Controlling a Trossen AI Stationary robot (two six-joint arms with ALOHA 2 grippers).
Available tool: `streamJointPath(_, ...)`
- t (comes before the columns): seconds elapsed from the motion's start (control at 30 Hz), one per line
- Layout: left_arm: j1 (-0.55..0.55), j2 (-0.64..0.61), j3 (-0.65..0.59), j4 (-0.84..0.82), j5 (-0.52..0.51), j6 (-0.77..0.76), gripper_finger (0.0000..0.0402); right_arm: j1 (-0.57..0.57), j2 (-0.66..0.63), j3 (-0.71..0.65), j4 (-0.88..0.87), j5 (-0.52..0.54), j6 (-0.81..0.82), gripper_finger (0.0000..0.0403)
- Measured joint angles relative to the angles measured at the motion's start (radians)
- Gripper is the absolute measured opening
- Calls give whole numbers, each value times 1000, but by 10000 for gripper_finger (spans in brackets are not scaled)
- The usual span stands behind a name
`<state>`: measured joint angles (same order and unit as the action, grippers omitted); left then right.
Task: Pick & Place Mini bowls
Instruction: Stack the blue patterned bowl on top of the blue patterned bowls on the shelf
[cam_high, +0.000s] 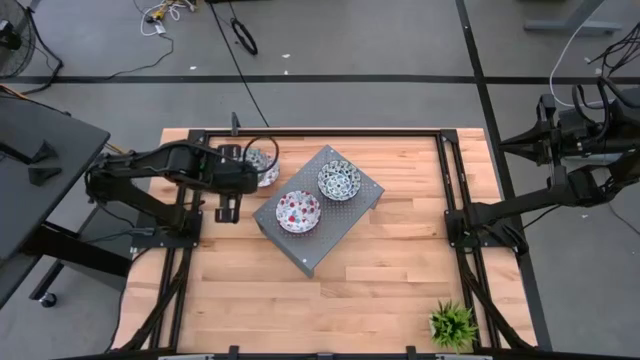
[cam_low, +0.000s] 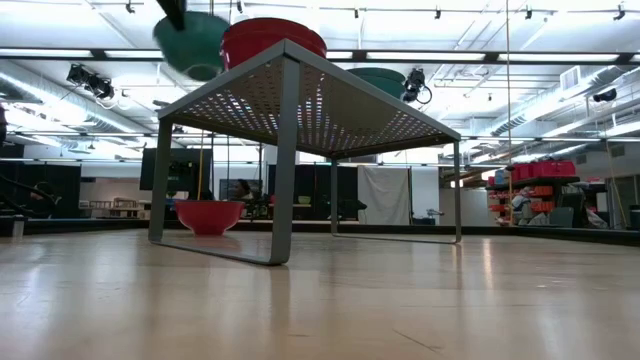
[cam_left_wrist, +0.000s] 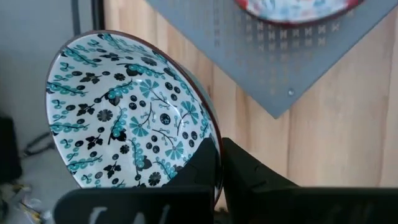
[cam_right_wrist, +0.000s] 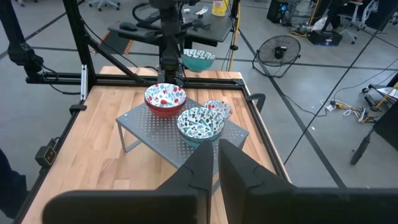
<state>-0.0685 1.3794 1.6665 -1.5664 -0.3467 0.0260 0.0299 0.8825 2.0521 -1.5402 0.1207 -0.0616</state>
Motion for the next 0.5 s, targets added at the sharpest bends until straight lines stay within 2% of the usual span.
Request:
streamJointPath(0.27,-3,95,180,-5,-21,121,11,0,0,0,0,0,0,27)
streamJointPath(0.5,-27,167,277,-5,-30,188,11,0,0,0,0,0,0,27)
